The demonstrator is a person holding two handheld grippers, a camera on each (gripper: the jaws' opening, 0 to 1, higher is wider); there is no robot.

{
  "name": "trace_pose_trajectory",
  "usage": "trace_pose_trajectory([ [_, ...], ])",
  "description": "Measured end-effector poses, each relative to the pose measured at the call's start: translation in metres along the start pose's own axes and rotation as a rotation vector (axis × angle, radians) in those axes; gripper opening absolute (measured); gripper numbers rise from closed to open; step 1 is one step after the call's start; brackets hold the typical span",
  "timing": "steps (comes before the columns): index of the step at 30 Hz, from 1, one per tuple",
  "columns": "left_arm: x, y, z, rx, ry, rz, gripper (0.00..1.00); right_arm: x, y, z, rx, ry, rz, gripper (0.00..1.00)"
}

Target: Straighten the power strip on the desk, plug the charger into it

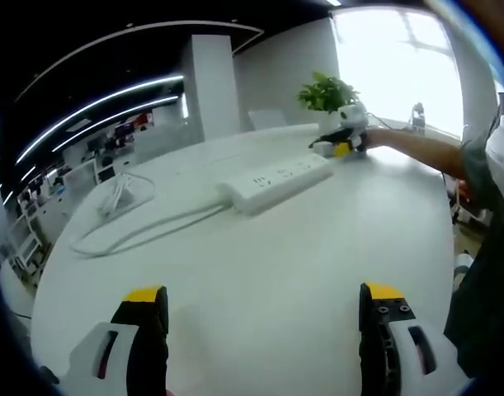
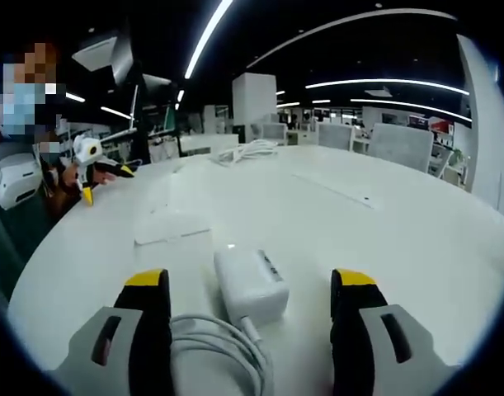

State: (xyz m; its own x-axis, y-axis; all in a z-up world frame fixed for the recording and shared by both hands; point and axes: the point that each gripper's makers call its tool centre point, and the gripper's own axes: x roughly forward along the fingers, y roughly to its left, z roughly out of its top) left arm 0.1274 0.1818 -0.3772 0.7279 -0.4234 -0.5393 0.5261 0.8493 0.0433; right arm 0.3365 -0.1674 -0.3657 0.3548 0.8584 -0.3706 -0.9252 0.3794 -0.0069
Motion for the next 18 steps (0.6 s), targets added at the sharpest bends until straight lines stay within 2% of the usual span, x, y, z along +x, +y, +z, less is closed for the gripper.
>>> trace_pose_trajectory([
  [9, -0.0002, 0.0004, 0.0000, -0.001, -0.001, 0.000, 0.99, 0.0001, -0.0012, -0.0007, -0.004, 0.002, 0.006, 0.71],
  [13, -0.0002, 0.0002, -0.0006, -0.003, -0.001, -0.001, 0.99, 0.0002, -0.0005, -0.0011, -0.008, 0.004, 0.011, 0.63],
  [18, -0.0011, 0.0014, -0.0017, -0.006, -0.001, 0.004, 0.99, 0.0009, 0.0013, -0.0016, -0.007, 0.005, 0.013, 0.61],
])
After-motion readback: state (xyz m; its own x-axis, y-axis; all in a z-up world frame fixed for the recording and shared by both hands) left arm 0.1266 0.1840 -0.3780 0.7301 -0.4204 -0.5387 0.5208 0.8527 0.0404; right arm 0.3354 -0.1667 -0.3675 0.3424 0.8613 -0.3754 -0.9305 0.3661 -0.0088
